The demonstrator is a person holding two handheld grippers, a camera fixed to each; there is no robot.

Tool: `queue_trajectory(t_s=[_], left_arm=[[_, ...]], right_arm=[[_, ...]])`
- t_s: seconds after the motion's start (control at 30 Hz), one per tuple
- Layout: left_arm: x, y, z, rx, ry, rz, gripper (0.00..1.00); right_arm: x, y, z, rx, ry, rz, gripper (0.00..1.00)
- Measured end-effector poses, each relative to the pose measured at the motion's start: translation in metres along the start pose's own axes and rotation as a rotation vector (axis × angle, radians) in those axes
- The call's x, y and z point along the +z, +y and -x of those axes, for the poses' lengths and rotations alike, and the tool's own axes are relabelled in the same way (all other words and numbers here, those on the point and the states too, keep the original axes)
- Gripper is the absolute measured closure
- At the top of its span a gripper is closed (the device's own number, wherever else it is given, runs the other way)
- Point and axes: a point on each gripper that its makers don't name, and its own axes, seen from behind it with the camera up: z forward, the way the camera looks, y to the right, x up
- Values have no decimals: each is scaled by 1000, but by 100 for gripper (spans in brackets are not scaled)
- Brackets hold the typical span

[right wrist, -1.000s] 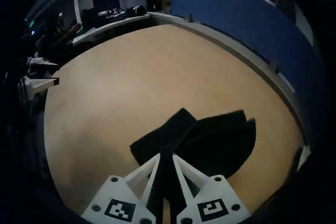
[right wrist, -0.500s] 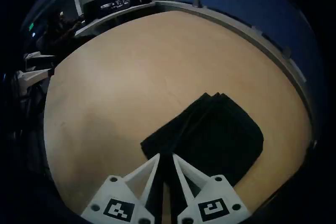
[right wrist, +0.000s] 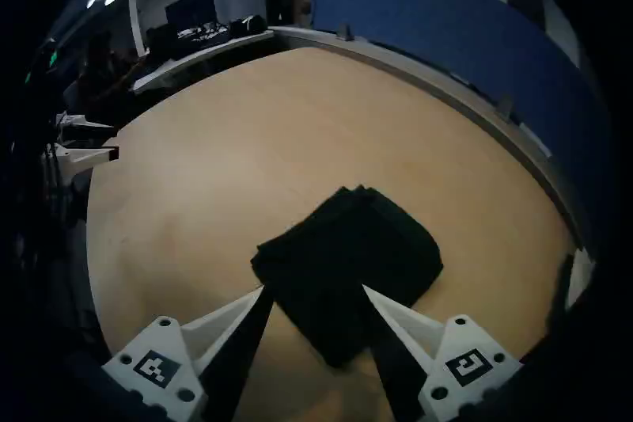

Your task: Fold towel

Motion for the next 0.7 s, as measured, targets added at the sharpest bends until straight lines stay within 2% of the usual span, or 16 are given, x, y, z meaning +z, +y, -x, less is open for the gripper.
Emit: queue_trajectory(t_s=[0.17, 0.27, 0.4, 0.7], left_arm=[[-1, 2, -2, 3, 1, 1, 5], [-1, 3, -4, 3, 3, 2, 5], [-1, 3, -5, 3, 4, 2, 5], [-2, 3, -8, 6, 9, -2, 5]], right_arm=[[-15, 22, 24, 30, -12, 68, 18], [-18, 26, 34, 57, -18, 78, 18], [-16, 27, 40, 78, -18, 80, 18], [-8, 21, 52, 68, -35, 78, 18]])
